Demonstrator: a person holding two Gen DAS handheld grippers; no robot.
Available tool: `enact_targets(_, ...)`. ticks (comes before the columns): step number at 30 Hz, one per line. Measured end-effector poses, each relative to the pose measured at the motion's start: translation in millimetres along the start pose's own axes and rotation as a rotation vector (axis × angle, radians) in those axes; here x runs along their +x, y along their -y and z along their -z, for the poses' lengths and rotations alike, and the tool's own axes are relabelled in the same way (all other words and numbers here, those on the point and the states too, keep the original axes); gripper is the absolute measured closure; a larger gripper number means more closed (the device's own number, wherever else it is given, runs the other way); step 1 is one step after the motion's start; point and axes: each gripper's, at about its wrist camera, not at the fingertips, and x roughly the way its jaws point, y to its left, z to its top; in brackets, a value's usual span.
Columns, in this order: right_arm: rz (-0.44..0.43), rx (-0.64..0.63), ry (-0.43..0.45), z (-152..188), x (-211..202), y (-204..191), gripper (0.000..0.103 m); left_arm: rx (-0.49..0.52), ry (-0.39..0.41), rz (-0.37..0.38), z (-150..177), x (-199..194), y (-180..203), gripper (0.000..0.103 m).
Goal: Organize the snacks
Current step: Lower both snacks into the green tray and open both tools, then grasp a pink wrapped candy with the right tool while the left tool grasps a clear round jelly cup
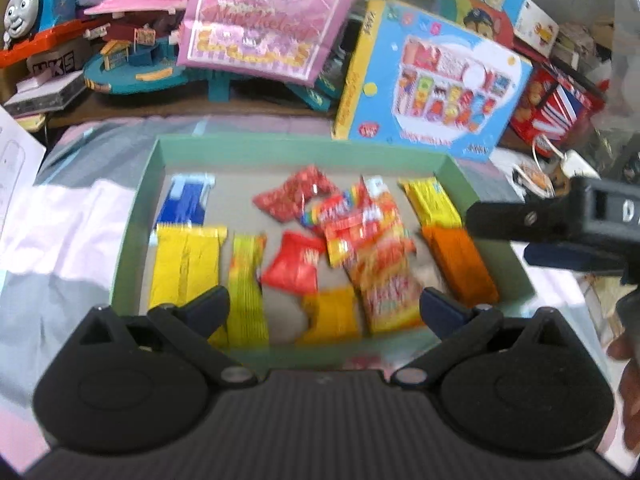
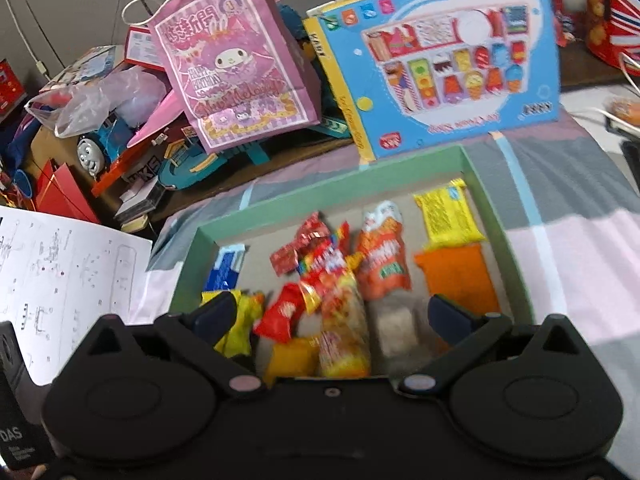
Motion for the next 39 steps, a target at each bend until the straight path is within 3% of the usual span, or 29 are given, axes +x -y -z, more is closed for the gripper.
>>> enact_targets(13, 0.038, 0.083, -0.099, 71, -11, 44, 0.000, 0.049, -0.132, -0.015, 69, 5, -3, 0.002)
enact_targets(16, 0.044, 0.109, -0.118, 79, -5, 49, 0.000, 0.063, -0.157, -0.001, 74, 12, -3, 0.021)
enact_targets(18, 0.044, 0.114, -0.128, 81, 0, 48, 0.000, 0.080, -0.162, 0.007, 76, 16, -1, 0.043)
enact_targets(20, 0.050, 0.095, -0.123, 83, 2, 45, 0.007, 0.101, -0.164, 0.009, 79, 18, 1, 0.054)
enact_targets(24, 0.095, 0.064, -0.117, 83, 15, 43, 0.017, 0.120, -0.157, 0.015, 80, 21, 1, 0.052)
enact_targets(28, 0.122, 0.051, -0.119, 78, 28, 44, 0.042, 0.108, -0.149, 0.028, 79, 23, -4, 0.052)
enact_targets(29, 0.122, 0.046, -0.121, 77, 32, 43, 0.051, 0.112, -0.143, 0.032, 80, 22, -4, 0.058)
enact_targets(31, 0.113, 0.036, -0.139, 75, 42, 38, 0.059, 0.117, -0.141, 0.028, 82, 20, -4, 0.067)
enact_targets(39, 0.070, -0.066, -0.214, 94, 43, 12, 0.063, 0.093, -0.162, 0.056, 97, 2, -16, 0.068)
